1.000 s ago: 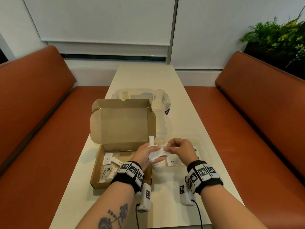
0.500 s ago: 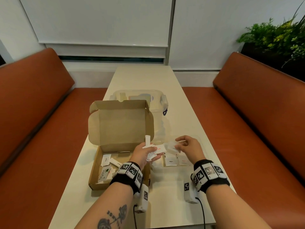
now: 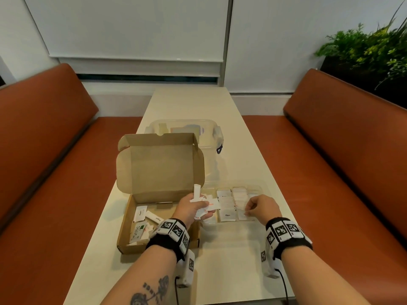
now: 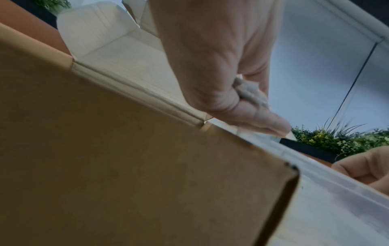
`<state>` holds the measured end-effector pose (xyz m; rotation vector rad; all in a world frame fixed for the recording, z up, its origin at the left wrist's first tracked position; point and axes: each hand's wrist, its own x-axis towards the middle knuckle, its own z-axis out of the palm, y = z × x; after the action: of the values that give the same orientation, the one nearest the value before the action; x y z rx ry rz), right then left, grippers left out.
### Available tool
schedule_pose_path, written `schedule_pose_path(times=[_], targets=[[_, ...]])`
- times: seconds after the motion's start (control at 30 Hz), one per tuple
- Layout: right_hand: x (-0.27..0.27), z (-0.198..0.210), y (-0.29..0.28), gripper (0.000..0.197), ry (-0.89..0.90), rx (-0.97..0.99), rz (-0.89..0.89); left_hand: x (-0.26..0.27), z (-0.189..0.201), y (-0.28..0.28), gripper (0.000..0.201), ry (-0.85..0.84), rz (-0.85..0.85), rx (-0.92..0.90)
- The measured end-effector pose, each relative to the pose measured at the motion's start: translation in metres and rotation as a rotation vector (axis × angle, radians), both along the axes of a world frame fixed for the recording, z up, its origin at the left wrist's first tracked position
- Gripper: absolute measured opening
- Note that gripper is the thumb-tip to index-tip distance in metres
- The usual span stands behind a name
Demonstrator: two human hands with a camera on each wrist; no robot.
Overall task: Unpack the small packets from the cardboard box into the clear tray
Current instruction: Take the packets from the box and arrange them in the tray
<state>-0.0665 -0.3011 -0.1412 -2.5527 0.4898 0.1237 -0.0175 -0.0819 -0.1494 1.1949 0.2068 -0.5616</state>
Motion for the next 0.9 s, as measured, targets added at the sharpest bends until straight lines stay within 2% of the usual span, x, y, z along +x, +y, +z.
schedule_pose_path(times=[0.1, 0.3, 0.6, 0.7, 0.77, 0.9], targets=[[0.002, -0.003, 0.001, 0.017, -0.023, -0.057, 0.004, 0.001, -0.001, 0.0, 0.021, 0.008, 0.006, 0.004], [0.001, -0.01, 0.006, 0.035, -0.003, -0.152, 0.039, 0.003, 0.0, 0.0, 0.022, 0.002, -0.013, 0.024], [0.0, -0.009, 0.011, 0.035, 0.007, -0.282, 0.041, 0.002, 0.001, -0.002, 0.023, -0.054, -0.032, 0.051], [-0.001, -0.006, 0.014, 0.035, -0.01, -0.244, 0.036, 0.002, 0.001, -0.002, 0.024, -0.063, -0.026, 0.066], [-0.001, -0.004, 0.019, 0.034, -0.088, -0.177, 0.018, 0.001, 0.001, -0.002, 0.026, -0.07, -0.025, 0.068], [0.005, 0.003, 0.035, 0.02, -0.297, 0.1, -0.071, -0.001, 0.001, -0.004, 0.029, -0.088, -0.018, 0.068]])
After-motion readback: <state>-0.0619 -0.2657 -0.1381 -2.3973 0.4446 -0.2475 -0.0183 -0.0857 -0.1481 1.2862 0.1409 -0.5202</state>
